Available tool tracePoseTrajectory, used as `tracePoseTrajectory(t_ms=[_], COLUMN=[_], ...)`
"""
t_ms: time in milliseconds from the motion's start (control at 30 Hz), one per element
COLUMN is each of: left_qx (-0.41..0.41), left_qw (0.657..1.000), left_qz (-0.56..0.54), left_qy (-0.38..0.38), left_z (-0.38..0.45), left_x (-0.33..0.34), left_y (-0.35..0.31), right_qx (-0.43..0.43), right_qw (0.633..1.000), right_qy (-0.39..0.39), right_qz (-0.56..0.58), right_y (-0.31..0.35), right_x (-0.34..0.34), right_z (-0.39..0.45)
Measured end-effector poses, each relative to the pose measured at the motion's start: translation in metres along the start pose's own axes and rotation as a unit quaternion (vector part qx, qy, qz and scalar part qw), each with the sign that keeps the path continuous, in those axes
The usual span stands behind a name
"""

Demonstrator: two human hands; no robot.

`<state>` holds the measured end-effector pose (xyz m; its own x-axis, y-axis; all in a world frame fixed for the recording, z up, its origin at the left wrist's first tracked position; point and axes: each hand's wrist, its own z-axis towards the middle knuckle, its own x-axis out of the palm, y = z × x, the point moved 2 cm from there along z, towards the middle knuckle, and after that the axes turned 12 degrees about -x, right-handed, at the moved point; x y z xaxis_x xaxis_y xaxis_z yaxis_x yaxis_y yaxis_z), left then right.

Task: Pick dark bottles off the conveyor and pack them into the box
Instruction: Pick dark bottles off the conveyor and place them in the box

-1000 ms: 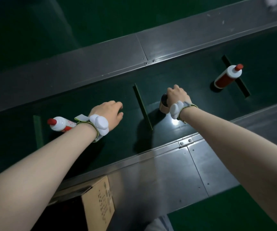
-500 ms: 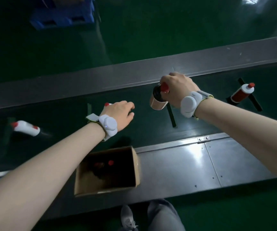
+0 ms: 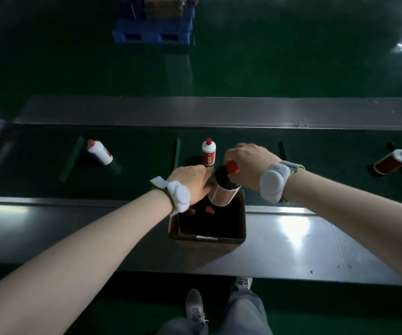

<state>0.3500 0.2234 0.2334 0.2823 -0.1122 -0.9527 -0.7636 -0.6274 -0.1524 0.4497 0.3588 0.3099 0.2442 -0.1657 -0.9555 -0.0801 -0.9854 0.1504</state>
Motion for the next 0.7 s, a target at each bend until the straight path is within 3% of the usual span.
tracePoseTrajectory(t_ms=[200,467,700], left_qx=[-0.019,-0.040,-0.053], left_qw=[0.998,0.995,0.992], left_qz=[0.002,0.021,0.029], left_qy=[0.053,0.094,0.110], left_z=[-0.007,0.016,0.044], left_x=[0.055,0.095,0.130], left_y=[0.023,0.031,0.032], right_qx=[-0.002,0.027,0.023], right_qw=[0.997,0.992,0.990], right_qy=[0.063,0.125,0.138], right_qz=[-0.041,-0.016,-0.006], right_y=[0.015,-0.021,-0.035], right_x=[0.060,0.168,0.210], right_z=[0.020,0.052,0.063])
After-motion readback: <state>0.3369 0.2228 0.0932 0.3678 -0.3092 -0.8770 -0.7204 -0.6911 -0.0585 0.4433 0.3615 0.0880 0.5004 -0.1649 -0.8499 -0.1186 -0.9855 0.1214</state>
